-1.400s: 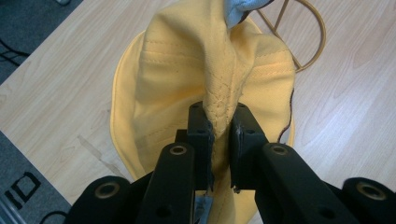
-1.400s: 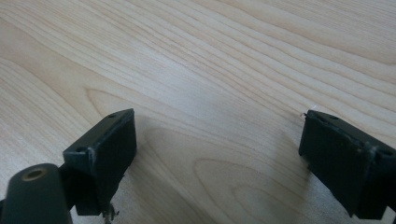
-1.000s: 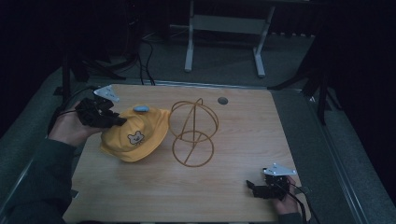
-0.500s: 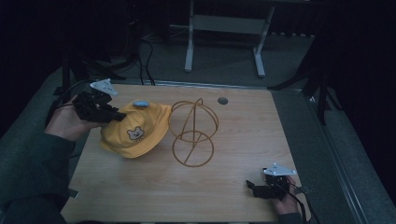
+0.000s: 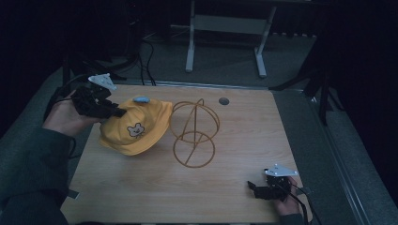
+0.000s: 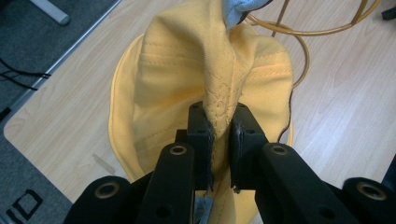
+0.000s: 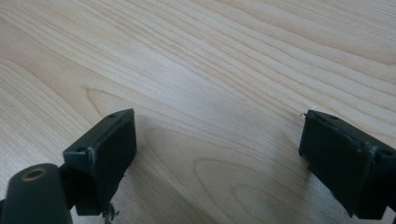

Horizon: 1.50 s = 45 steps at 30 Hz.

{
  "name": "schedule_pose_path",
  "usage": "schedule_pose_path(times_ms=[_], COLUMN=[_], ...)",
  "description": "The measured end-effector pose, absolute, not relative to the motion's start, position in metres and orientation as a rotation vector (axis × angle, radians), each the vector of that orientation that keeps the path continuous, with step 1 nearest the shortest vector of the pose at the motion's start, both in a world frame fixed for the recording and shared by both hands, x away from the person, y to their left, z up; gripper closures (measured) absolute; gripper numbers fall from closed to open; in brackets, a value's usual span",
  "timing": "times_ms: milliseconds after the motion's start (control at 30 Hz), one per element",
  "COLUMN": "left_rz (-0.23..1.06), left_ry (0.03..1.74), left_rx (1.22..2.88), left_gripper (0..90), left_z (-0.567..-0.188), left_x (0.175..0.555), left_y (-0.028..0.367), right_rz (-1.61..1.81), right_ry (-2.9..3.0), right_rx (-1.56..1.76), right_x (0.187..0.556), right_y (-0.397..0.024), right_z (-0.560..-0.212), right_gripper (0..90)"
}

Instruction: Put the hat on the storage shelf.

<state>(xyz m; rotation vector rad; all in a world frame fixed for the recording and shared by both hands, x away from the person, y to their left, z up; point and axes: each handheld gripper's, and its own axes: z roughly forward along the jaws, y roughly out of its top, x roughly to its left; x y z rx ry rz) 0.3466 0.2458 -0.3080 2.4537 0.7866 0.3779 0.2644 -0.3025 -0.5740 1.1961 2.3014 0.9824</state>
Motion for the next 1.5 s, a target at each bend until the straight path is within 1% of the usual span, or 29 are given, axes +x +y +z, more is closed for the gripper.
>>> schedule_pose_path(times_ms=[500, 1033, 1500], left_rz=[0.396, 0.382, 0.28], left_ry=[0.754, 0.661, 0.535], left_rx=[2.451, 2.457, 2.439], left_gripper=[80.5, 80.5, 80.5], left_z=[-0.285, -0.264, -0.241], left_x=[0.346, 0.35, 0.362], left_y=[0.246, 0.243, 0.229], right_rz=[0.981, 0.981, 0.977], right_ry=[2.303, 2.303, 2.306], right_rx=[1.196, 1.196, 1.19], right_x=[0.264, 0.264, 0.264], right_y=[-0.303, -0.303, -0.303], right_z=[-0.574, -0.574, -0.574], right_gripper=[11.0, 11.0, 11.0])
